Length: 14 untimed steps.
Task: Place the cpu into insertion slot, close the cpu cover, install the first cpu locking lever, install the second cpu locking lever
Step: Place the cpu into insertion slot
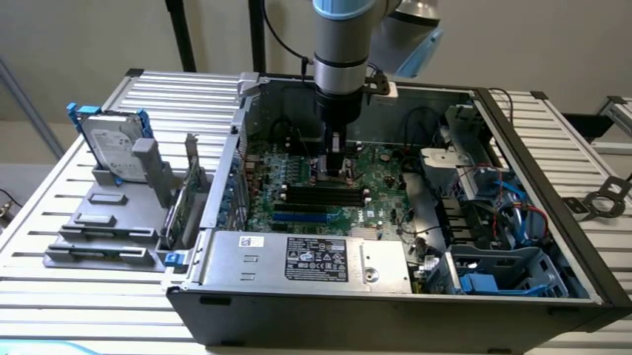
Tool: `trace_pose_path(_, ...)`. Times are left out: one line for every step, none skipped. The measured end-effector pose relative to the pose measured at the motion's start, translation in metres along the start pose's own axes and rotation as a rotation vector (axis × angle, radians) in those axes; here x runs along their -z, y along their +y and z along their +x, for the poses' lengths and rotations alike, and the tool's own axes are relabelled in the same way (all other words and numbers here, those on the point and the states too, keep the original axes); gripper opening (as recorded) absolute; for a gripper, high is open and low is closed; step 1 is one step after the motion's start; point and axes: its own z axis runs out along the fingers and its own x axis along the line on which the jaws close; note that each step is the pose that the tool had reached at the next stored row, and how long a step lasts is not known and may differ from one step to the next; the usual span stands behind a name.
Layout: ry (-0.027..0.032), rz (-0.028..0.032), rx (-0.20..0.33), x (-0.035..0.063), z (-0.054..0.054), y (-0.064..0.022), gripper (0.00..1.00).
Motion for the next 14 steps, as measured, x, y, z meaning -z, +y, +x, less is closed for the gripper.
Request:
trace_pose_path(0.0017,0.0001,0.000,-0.0009,0.0000,-0.0001,0.54)
trace_pose_path(0.0032,0.0002,0.000,-0.0016,0.0000,-0.0001,0.54)
trace_pose_path(0.0045,0.0003,0.000,-0.0023,-0.0001,-0.0001,0.54)
trace_pose_path(0.0056,0.0003,0.000,-0.0030,-0.0001,-0.0002,0.54)
trace_pose_path(0.0066,0.0004,0.000,-0.0037,-0.0001,-0.0002,0.54)
trace_pose_path(0.0075,0.0004,0.000,-0.0043,-0.0001,-0.0003,0.54)
trace_pose_path(0.0083,0.0005,-0.001,-0.0051,-0.0001,-0.0003,0.54)
trace_pose_path(0.0090,0.0006,-0.001,-0.0060,-0.0001,-0.0004,0.54)
trace_pose_path(0.0098,0.0006,-0.001,-0.0068,-0.0001,-0.0004,0.54)
trace_pose_path(0.0103,0.0006,-0.001,-0.0076,-0.0001,-0.0005,0.54)
trace_pose_path(0.0107,0.0006,-0.001,-0.0084,0.0000,-0.0005,0.54)
trace_pose_path(0.0110,0.0007,0.000,-0.0090,0.0001,-0.0005,0.54)
trace_pose_path(0.0111,0.0007,-0.001,-0.0096,0.0001,-0.0005,0.54)
trace_pose_path(0.0113,0.0007,-0.001,-0.0101,0.0002,-0.0006,0.54)
